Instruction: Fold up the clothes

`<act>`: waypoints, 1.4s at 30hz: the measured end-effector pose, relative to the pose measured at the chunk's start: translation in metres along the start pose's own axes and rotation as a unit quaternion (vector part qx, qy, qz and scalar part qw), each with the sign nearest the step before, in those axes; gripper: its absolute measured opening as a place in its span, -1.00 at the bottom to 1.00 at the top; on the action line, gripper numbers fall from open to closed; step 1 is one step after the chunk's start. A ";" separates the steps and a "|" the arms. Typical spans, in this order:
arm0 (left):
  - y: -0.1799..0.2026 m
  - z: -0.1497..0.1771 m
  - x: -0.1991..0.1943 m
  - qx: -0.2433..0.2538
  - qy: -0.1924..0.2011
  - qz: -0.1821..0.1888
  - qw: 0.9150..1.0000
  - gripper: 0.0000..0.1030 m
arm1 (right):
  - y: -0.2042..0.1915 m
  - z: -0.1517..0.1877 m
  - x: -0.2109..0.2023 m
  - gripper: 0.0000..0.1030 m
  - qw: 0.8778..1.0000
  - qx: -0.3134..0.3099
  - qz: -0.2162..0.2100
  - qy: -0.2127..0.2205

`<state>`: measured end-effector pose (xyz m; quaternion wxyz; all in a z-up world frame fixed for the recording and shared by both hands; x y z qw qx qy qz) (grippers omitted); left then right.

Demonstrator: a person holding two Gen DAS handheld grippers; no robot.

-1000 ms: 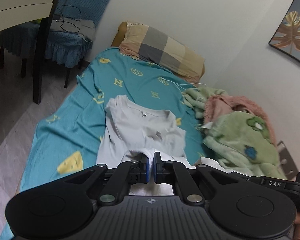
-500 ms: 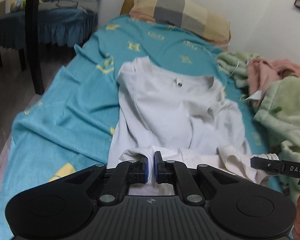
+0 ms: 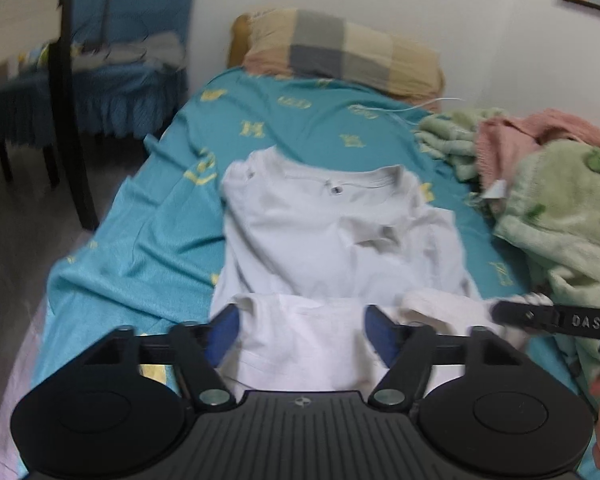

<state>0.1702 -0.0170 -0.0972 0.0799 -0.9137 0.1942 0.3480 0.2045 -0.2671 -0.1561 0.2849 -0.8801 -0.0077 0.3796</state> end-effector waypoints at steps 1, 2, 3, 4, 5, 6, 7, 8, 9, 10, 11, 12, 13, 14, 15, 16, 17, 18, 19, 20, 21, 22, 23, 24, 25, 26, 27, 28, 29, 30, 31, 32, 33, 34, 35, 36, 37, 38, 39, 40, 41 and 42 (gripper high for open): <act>0.003 -0.001 -0.006 0.005 0.004 -0.002 1.000 0.63 | -0.002 0.002 -0.009 -0.15 1.000 -0.002 -0.003 0.010; 0.006 -0.002 -0.012 0.009 0.009 -0.004 1.000 0.67 | -0.005 0.004 -0.017 0.02 1.000 -0.003 -0.006 0.019; 0.010 -0.002 -0.020 0.014 0.014 -0.006 1.000 0.70 | -0.007 0.007 -0.026 0.33 1.000 -0.003 -0.010 0.029; 0.014 0.000 -0.030 0.019 0.021 -0.008 1.000 0.77 | -0.008 0.010 -0.036 0.43 0.999 0.001 -0.019 0.039; 0.018 0.001 -0.040 0.027 0.026 -0.011 0.999 0.83 | -0.010 0.013 -0.045 0.45 0.999 0.002 -0.023 0.045; 0.023 0.003 -0.050 0.034 0.032 -0.014 0.999 0.85 | -0.012 0.016 -0.055 0.44 0.998 0.001 -0.026 0.052; 0.027 0.005 -0.061 0.042 0.036 -0.019 0.998 0.87 | -0.015 0.019 -0.065 0.44 0.998 -0.006 -0.027 0.060; 0.031 0.006 -0.071 0.049 0.038 -0.026 0.998 0.88 | -0.019 0.022 -0.075 0.44 0.997 -0.013 -0.027 0.068; 0.035 0.007 -0.080 0.054 0.040 -0.032 0.997 0.89 | -0.022 0.025 -0.085 0.44 0.997 -0.020 -0.027 0.076; 0.038 0.010 -0.090 0.054 0.043 -0.036 0.997 0.91 | -0.025 0.028 -0.095 0.44 0.996 -0.026 -0.028 0.085; 0.041 0.013 -0.100 0.053 0.049 -0.039 0.997 0.93 | -0.027 0.032 -0.104 0.44 0.995 -0.030 -0.029 0.092; 0.044 0.016 -0.110 0.052 0.055 -0.041 0.996 0.94 | -0.029 0.036 -0.113 0.44 0.994 -0.034 -0.030 0.098; 0.047 0.019 -0.118 0.051 0.061 -0.042 0.996 0.97 | -0.031 0.040 -0.122 0.44 0.993 -0.038 -0.031 0.105; 0.049 0.023 -0.126 0.053 0.066 -0.040 0.996 0.98 | -0.033 0.044 -0.130 0.44 0.992 -0.041 -0.032 0.112; 0.053 0.028 -0.131 0.058 0.070 -0.038 0.995 0.98 | -0.032 0.049 -0.136 0.44 0.992 -0.044 -0.033 0.118; 0.056 0.031 -0.135 0.064 0.071 -0.037 0.995 0.98 | -0.032 0.054 -0.142 0.44 0.991 -0.047 -0.034 0.123; 0.058 0.033 -0.138 0.071 0.073 -0.037 0.994 0.98 | -0.032 0.057 -0.147 0.44 0.990 -0.050 -0.035 0.128; 0.061 0.035 -0.140 0.077 0.074 -0.038 0.994 0.98 | -0.032 0.057 -0.148 0.44 0.989 -0.050 -0.038 0.131; 0.062 0.036 -0.140 0.079 0.074 -0.038 0.993 0.98 | -0.033 0.057 -0.149 0.44 0.989 -0.050 -0.040 0.134; 0.062 0.036 -0.139 0.078 0.074 -0.038 0.994 0.98 | -0.033 0.056 -0.150 0.44 0.988 -0.050 -0.043 0.137; 0.062 0.035 -0.139 0.076 0.074 -0.038 0.994 0.98 | -0.034 0.056 -0.152 0.44 0.988 -0.050 -0.046 0.140; 0.061 0.036 -0.138 0.073 0.073 -0.038 0.994 0.98 | -0.034 0.056 -0.153 0.44 0.987 -0.050 -0.049 0.143; 0.059 0.036 -0.136 0.069 0.071 -0.038 0.994 0.98 | -0.034 0.056 -0.153 0.44 0.987 -0.050 -0.051 0.146; 0.057 0.037 -0.134 0.065 0.069 -0.038 0.995 0.98 | -0.033 0.055 -0.151 0.44 0.987 -0.050 -0.048 0.148; 0.055 0.037 -0.133 0.061 0.067 -0.037 0.995 0.98 | -0.032 0.056 -0.149 0.44 0.987 -0.049 -0.045 0.147; 0.054 0.038 -0.131 0.059 0.065 -0.037 0.995 0.98 | -0.031 0.055 -0.146 0.44 0.987 -0.048 -0.041 0.145; 0.052 0.038 -0.131 0.057 0.064 -0.038 0.996 0.98 | -0.030 0.055 -0.145 0.44 0.988 -0.047 -0.039 0.144; 0.051 0.038 -0.130 0.055 0.063 -0.040 0.996 0.98 | -0.030 0.056 -0.144 0.44 0.988 -0.047 -0.038 0.144; 0.051 0.038 -0.129 0.055 0.063 -0.041 0.996 0.98 | -0.029 0.056 -0.143 0.44 0.988 -0.047 -0.037 0.144; 0.050 0.038 -0.128 0.055 0.062 -0.041 0.996 0.98 | -0.030 0.056 -0.143 0.44 0.987 -0.050 -0.037 0.145; 0.050 0.038 -0.128 0.054 0.060 -0.042 0.996 0.98 | -0.030 0.057 -0.143 0.44 0.987 -0.054 -0.036 0.145; 0.050 0.038 -0.126 0.053 0.057 -0.040 0.996 0.98 | -0.031 0.059 -0.143 0.44 0.987 -0.057 -0.035 0.146; 0.050 0.039 -0.124 0.050 0.051 -0.037 0.997 0.98 | -0.031 0.060 -0.143 0.44 0.987 -0.060 -0.035 0.146; 0.050 0.039 -0.122 0.047 0.046 -0.034 0.997 0.98 | -0.031 0.060 -0.143 0.44 0.987 -0.060 -0.035 0.147; 0.049 0.040 -0.120 0.041 0.038 -0.030 0.998 0.98 | -0.031 0.060 -0.143 0.44 0.987 -0.060 -0.035 0.147; 0.047 0.042 -0.117 0.030 0.027 -0.024 0.999 0.98 | -0.031 0.061 -0.144 0.44 0.987 -0.060 -0.035 0.148; 0.046 0.043 -0.114 0.019 0.016 -0.017 1.000 0.98 | -0.030 0.060 -0.144 0.44 0.987 -0.058 -0.036 0.148; 0.043 0.045 -0.111 0.006 0.005 -0.011 1.000 0.98 | -0.030 0.060 -0.145 0.44 0.987 -0.056 -0.037 0.147; 0.040 0.047 -0.107 -0.006 -0.006 -0.006 1.000 0.98 | -0.029 0.060 -0.145 0.44 0.987 -0.054 -0.038 0.145; 0.037 0.050 -0.103 -0.018 -0.018 -0.002 1.000 0.98 | -0.028 0.059 -0.144 0.44 0.988 -0.051 -0.038 0.143; 0.034 0.053 -0.099 -0.031 -0.032 0.001 0.999 0.98 | -0.027 0.059 -0.143 0.44 0.988 -0.048 -0.037 0.140; 0.031 0.056 -0.094 -0.043 -0.045 0.004 0.998 0.98 | -0.027 0.059 -0.143 0.44 0.989 -0.046 -0.037 0.138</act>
Point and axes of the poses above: each gripper's, at about its wrist camera, not at the fingertips, and x roughly the way its jaws point, y to its right, z to its underside, the point moved 4 cm from there along x, roughly the way its jaws point, and after that the axes turned 14 degrees about x, right-handed, at the moved point
